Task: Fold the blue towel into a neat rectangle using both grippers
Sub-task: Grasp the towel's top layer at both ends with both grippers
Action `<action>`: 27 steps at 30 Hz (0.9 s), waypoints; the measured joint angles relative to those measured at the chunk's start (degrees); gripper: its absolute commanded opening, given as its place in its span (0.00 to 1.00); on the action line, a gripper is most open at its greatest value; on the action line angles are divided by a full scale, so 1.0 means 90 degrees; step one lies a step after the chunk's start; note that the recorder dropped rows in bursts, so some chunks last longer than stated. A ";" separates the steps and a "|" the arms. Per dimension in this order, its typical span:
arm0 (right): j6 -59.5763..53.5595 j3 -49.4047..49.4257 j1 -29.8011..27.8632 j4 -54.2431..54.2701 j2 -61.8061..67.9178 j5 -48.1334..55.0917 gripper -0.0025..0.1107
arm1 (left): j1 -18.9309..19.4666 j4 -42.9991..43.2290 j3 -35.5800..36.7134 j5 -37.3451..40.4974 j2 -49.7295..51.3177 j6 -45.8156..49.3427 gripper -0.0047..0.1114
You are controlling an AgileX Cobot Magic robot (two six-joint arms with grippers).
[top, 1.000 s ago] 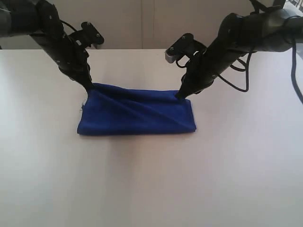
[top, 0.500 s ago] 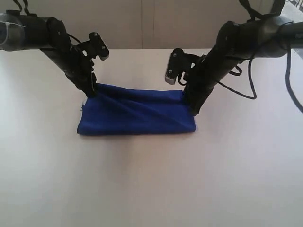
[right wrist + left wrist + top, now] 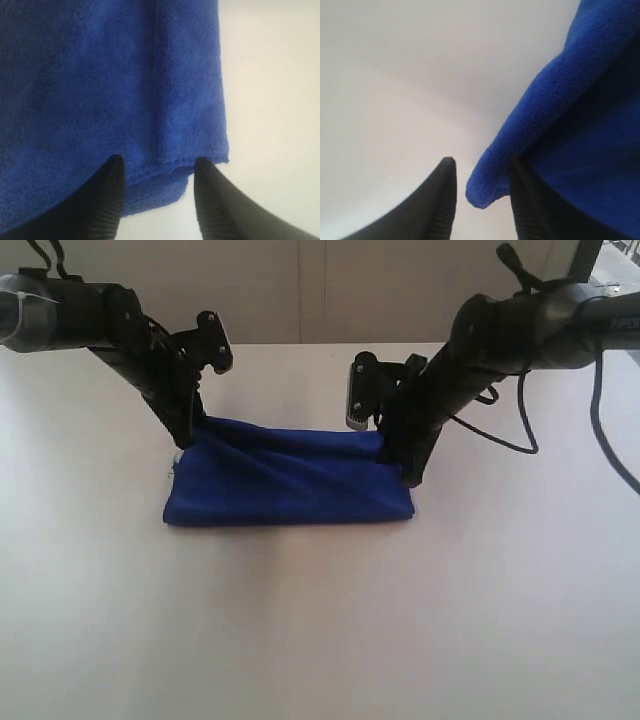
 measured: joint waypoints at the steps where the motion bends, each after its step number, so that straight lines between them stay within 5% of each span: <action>1: -0.0060 0.0000 0.0005 0.0065 0.0010 -0.0021 0.40 | 0.0000 0.0025 0.0000 -0.0008 0.0000 0.0000 0.40; 16: -0.0218 0.0000 0.0059 0.0208 0.0359 -0.0445 0.34 | 0.0000 0.0054 0.0000 -0.0394 0.0362 0.0180 0.40; 19: -0.0223 0.0000 0.0059 0.0208 0.0389 -0.0445 0.24 | 0.0000 0.0054 0.0000 -0.0408 0.0434 0.0185 0.39; 23: -0.0233 0.0000 0.0059 0.0208 0.0389 -0.0470 0.03 | 0.0000 0.0089 0.0000 -0.0408 0.0445 0.0185 0.24; 27: -0.0233 0.0000 0.0059 0.0208 0.0389 -0.0482 0.02 | 0.0000 0.0151 0.0000 -0.0408 0.0445 0.0195 0.04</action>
